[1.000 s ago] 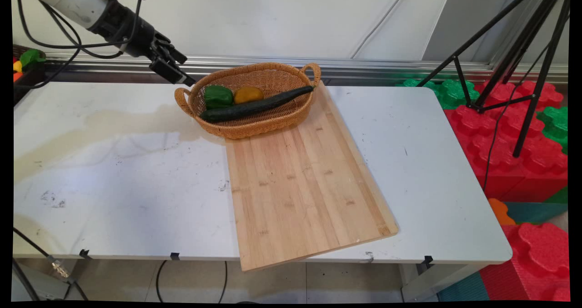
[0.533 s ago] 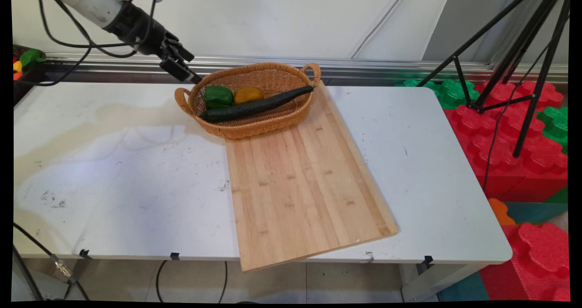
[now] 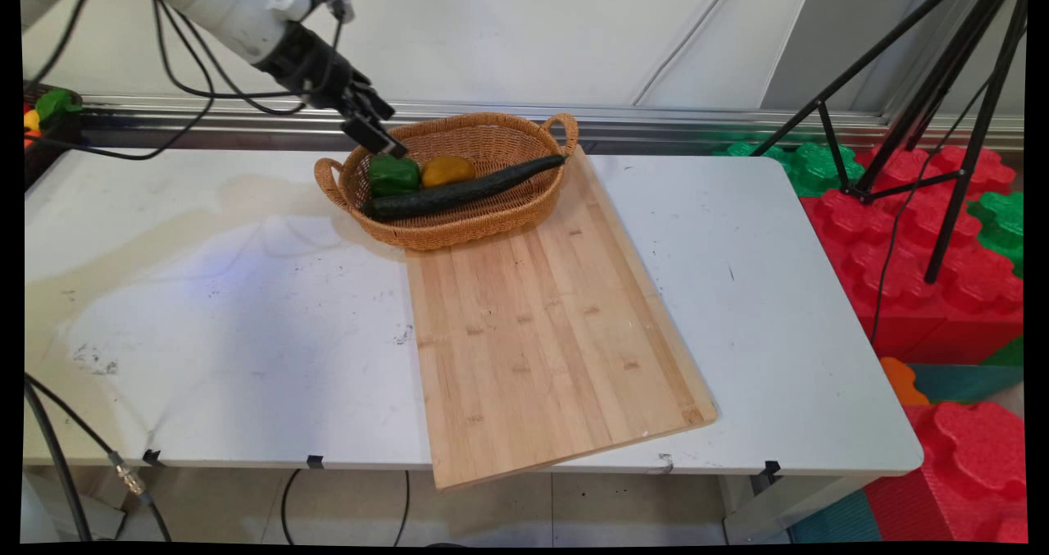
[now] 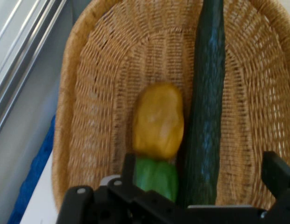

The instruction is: Pick up the cucumber from the vegetable basket

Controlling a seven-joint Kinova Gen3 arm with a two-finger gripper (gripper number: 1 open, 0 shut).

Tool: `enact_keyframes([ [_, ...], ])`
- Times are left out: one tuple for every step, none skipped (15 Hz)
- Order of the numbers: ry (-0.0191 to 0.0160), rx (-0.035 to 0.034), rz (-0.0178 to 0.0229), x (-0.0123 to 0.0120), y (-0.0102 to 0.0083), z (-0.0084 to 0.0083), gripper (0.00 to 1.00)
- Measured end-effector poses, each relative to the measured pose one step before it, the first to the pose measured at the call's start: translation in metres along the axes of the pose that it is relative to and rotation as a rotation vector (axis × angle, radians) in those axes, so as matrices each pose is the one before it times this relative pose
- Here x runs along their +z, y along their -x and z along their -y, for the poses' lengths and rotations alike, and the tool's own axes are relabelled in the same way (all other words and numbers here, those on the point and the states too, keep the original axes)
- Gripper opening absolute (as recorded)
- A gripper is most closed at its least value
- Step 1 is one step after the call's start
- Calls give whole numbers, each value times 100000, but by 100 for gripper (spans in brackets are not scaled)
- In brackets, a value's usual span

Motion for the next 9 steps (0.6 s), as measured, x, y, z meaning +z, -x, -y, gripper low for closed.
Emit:
enact_keyframes([
  [915, 786, -324, 953, -478, 2, 100],
  [1008, 791, -317, 973, -508, -53, 100],
  [807, 584, -249, 816, -410, -37, 100],
  [901, 599, -308, 937, -477, -49, 100],
  [917, 719, -259, 995, -553, -28, 100],
  [722, 557, -212, 815, -426, -5, 100],
  [439, 303, -108, 537, -266, 11, 100],
  [670, 468, -83, 815, -392, 36, 100],
  [416, 267, -30, 539, -234, 41, 100],
])
